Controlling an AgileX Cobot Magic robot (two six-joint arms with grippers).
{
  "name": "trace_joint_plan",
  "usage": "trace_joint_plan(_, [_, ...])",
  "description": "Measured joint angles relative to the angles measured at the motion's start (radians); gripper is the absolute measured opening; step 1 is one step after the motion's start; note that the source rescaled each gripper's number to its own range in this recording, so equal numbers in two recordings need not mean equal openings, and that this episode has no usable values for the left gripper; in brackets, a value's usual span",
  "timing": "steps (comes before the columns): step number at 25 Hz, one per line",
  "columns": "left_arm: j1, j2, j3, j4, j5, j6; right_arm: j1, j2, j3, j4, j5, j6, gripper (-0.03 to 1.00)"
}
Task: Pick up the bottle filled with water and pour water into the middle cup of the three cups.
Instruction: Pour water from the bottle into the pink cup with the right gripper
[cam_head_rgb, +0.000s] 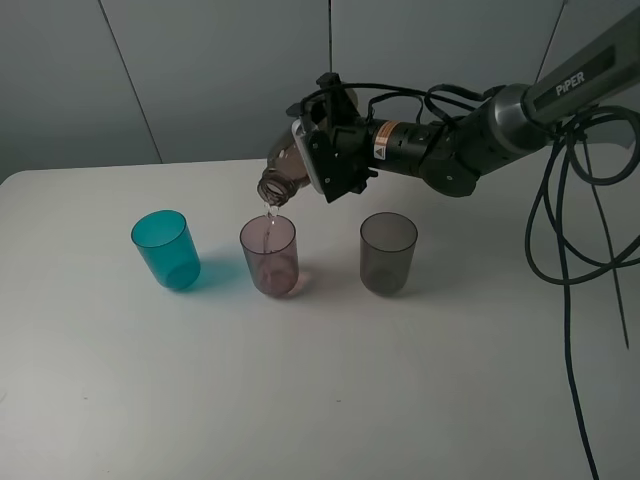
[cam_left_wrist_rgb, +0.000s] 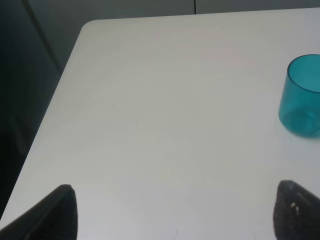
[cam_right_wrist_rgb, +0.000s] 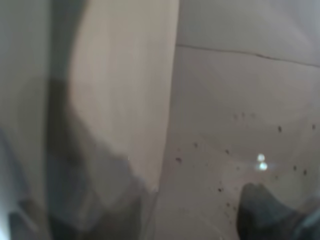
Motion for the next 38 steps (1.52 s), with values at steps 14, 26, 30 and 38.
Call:
trace_joint_plan(14, [0.000, 0.000, 0.000, 0.000, 0.000, 0.000, 0.013, 0.000, 0.000, 0.000, -0.027, -0.079, 0.02])
trace_joint_plan(26, [0.000, 0.000, 0.000, 0.000, 0.000, 0.000, 0.016, 0.000, 0.000, 0.000, -0.095, -0.116, 0.02])
trace_joint_plan(30, [0.000, 0.000, 0.000, 0.000, 0.000, 0.000, 0.016, 0.000, 0.000, 0.000, -0.110, -0.134, 0.02])
trace_joint_plan(38, [0.000, 0.000, 0.000, 0.000, 0.000, 0.000, 0.016, 0.000, 0.000, 0.000, -0.122, -0.186, 0.02])
